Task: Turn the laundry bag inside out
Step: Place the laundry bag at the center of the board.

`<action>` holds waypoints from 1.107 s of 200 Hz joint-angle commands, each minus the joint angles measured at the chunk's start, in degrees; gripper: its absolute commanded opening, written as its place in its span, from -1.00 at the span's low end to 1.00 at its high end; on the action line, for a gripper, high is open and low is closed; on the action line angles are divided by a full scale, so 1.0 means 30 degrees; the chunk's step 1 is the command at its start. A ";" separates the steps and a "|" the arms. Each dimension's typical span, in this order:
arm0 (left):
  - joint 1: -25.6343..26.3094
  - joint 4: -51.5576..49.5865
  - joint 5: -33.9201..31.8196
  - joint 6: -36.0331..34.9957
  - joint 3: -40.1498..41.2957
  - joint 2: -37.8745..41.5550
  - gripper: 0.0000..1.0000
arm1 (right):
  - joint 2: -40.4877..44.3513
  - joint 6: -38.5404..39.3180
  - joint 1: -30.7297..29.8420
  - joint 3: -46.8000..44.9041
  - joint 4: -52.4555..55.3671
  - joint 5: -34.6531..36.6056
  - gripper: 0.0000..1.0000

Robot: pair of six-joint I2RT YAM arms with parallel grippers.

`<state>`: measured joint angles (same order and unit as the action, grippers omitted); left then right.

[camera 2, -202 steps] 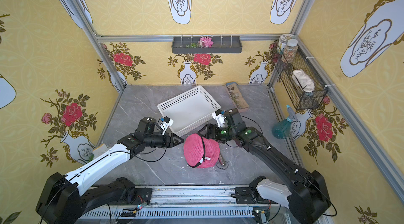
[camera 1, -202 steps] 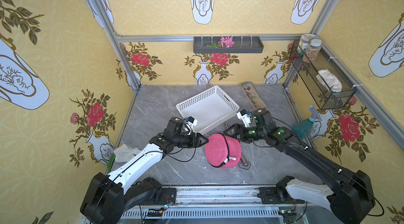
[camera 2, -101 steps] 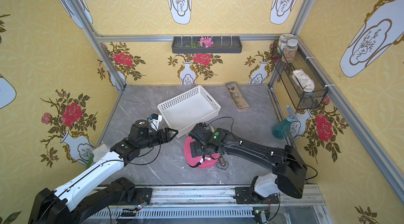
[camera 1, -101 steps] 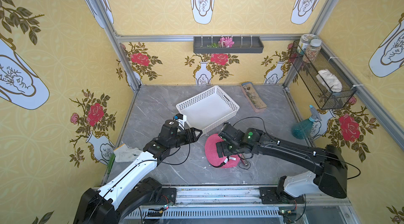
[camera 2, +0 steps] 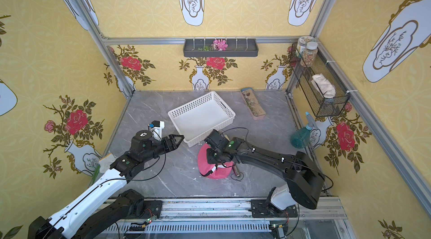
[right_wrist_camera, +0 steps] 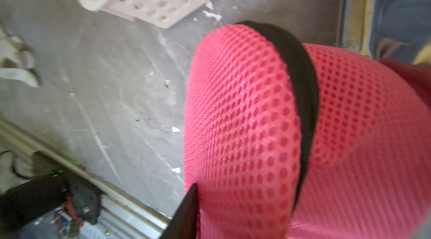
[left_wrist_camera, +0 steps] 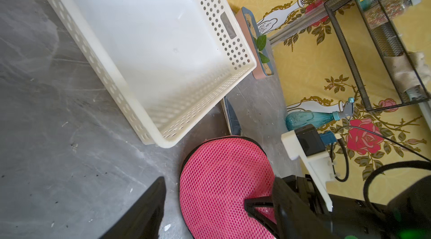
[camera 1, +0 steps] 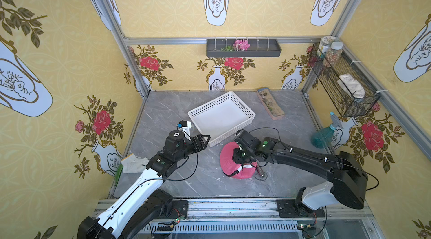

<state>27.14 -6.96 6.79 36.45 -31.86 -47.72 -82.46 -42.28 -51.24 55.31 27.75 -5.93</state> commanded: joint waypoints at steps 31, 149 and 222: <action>-0.0139 0.0423 0.1519 -0.1148 -0.0752 0.1139 0.46 | 0.1671 -0.2096 0.1353 -0.2615 -0.9699 -0.8364 -1.00; -0.0110 -0.2397 0.4658 -0.1504 0.0336 0.0320 0.14 | -0.7762 -0.8952 0.2989 -0.7459 -2.8615 -1.2270 -0.40; 0.0809 -0.1714 0.5993 -0.3398 0.0198 -0.6330 -0.26 | -0.4769 -0.3597 0.2936 -0.6759 -1.7436 -0.8613 -0.02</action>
<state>28.29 -13.26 22.46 29.78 -31.81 -62.74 -99.55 -60.84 -42.17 33.76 -37.85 -37.15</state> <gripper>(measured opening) 0.404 0.481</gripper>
